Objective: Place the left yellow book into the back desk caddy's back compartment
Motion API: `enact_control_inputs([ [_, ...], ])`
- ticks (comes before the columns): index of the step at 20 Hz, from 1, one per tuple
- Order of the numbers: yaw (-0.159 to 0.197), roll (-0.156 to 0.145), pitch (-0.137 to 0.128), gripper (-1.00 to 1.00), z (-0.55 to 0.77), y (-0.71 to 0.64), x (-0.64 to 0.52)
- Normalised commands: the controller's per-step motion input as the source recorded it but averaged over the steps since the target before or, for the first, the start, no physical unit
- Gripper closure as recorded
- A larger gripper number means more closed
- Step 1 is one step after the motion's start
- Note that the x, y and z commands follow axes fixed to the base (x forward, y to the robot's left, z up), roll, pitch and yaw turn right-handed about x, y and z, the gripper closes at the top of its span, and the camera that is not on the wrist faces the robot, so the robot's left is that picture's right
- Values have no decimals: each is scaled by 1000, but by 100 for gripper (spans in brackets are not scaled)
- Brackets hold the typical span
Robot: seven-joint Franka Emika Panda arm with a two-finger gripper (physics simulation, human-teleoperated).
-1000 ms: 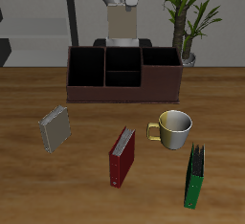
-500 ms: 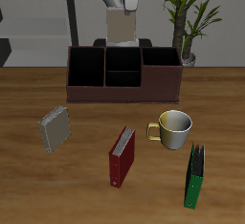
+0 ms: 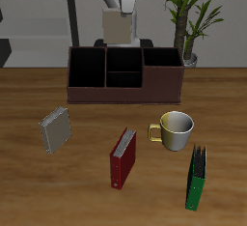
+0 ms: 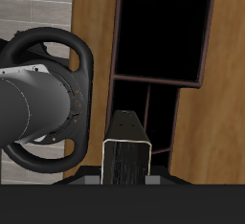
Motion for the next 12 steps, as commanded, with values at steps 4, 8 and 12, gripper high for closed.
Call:
enact_control_inputs([
  [4,-9,47,14,100,-77,188,9],
  [8,18,47,12,100,-84,209,37],
  [12,13,13,18,100,-112,40,25],
])
